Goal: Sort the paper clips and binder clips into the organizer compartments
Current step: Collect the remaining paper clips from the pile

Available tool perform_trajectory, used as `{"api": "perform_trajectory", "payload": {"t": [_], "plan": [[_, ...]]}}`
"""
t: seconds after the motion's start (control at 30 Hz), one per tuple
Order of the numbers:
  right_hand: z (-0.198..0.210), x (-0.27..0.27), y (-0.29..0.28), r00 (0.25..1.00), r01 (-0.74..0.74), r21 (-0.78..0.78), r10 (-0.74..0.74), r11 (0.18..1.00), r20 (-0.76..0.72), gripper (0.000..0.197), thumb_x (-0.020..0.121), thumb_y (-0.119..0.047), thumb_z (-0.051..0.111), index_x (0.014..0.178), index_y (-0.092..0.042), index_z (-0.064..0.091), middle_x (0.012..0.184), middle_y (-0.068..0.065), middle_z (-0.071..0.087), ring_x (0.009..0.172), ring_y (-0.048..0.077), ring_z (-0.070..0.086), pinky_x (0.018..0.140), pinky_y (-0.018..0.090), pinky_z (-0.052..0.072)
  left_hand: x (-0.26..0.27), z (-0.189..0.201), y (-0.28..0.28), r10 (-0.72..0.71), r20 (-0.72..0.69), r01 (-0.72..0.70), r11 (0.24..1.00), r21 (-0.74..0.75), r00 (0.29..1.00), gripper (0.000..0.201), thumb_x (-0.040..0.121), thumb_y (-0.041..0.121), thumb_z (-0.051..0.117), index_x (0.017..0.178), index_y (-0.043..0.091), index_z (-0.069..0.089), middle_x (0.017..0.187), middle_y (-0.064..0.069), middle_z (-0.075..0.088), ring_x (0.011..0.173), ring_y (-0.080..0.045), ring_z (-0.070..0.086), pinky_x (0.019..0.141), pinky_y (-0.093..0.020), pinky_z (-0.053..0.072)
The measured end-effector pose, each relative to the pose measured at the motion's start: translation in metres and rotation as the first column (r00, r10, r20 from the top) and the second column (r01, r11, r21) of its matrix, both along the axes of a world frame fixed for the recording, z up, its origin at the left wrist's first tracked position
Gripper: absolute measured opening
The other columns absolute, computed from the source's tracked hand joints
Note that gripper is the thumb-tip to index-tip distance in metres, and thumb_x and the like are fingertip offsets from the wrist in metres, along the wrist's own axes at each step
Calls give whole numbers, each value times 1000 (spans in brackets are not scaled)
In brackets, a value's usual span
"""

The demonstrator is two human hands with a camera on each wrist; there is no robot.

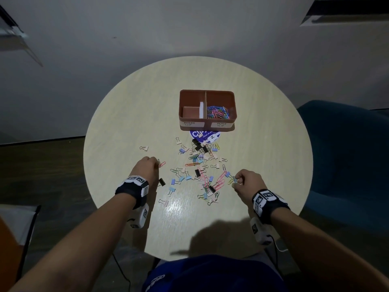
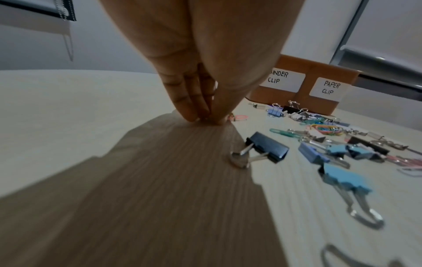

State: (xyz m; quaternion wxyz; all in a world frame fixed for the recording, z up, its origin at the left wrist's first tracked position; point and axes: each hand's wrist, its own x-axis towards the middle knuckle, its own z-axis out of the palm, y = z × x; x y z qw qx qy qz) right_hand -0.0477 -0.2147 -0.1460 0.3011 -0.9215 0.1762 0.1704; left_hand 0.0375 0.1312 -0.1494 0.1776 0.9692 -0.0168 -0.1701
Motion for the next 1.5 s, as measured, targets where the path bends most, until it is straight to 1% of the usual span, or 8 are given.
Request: {"api": "perform_trajectory", "payload": {"t": [0.2, 0.37, 0.5, 0.63, 0.8, 1.1, 1.27, 1.5], "plan": [[4, 0, 3, 998, 60, -6, -60, 998, 27, 20, 80, -6, 49, 70, -16, 63, 70, 4, 68, 64, 25, 64, 55, 26, 50, -9, 11, 1, 234, -47, -239, 951, -199, 971, 9, 84, 19, 70, 91, 14, 68, 93, -4, 68, 82, -20, 61, 68, -25, 42], [15, -4, 6, 972, 198, 195, -219, 961, 89, 4, 78, -9, 63, 75, -11, 65, 72, 4, 69, 64, 20, 64, 52, 22, 45, -21, 23, -3, 402, -196, -443, 731, -519, 894, 10, 81, 19, 76, 82, 15, 68, 89, 7, 70, 79, -10, 67, 64, -23, 52], [13, -6, 4, 909, 330, 540, -415, 774, 39, 8, 74, -15, 58, 68, -12, 62, 91, 2, 74, 80, 29, 67, 71, 43, 55, -23, 26, -3, 409, -387, -555, 476, -682, 826, 9, 71, -2, 71, 76, -5, 65, 110, 5, 67, 94, -16, 68, 72, -33, 60], [17, -2, 9, 850, 395, 751, -520, 529, -80, 4, 68, -2, 47, 65, -4, 48, 88, 21, 72, 78, 34, 63, 66, 40, 43, -22, 28, -2, 371, -498, -616, 362, -699, 784, 12, 64, -5, 61, 63, 5, 54, 99, -13, 72, 84, -42, 71, 67, -54, 53], [19, 0, 7, 830, 464, 754, -524, 464, -188, 22, 82, 6, 43, 70, -9, 53, 73, 21, 59, 52, 29, 57, 65, 43, 51, -27, 31, -18, 344, -620, -690, 132, -711, 705, 26, 69, -17, 36, 66, 7, 46, 70, -26, 51, 59, -31, 48, 55, -37, 43], [20, 5, 5, 768, 594, 788, -405, 162, -496, 13, 78, -13, 44, 76, -12, 57, 65, 4, 48, 50, 18, 39, 50, 22, 25, -22, 29, -21, 378, -505, -630, 490, -603, 776, 17, 88, 1, 52, 76, 9, 62, 55, -2, 62, 51, -17, 50, 48, -21, 36], [12, 12, -1, 868, 495, 615, -382, 614, -317, 16, 86, -18, 57, 72, -11, 54, 52, 1, 39, 43, 16, 25, 48, 23, 22, -20, 20, -13, 465, -299, -553, 688, -471, 833, 15, 90, 17, 59, 82, 14, 71, 75, 2, 71, 69, -15, 61, 62, -24, 42], [7, -1, -5, 982, 184, 159, -174, 970, -76, 12, 86, -24, 57, 78, -19, 63, 79, 0, 69, 73, 19, 64, 57, 24, 43, -15, 17, -9, 344, -142, -371, 885, -281, 928, 10, 87, 22, 63, 80, 19, 69, 77, 4, 70, 72, -15, 63, 57, -22, 40]]}}
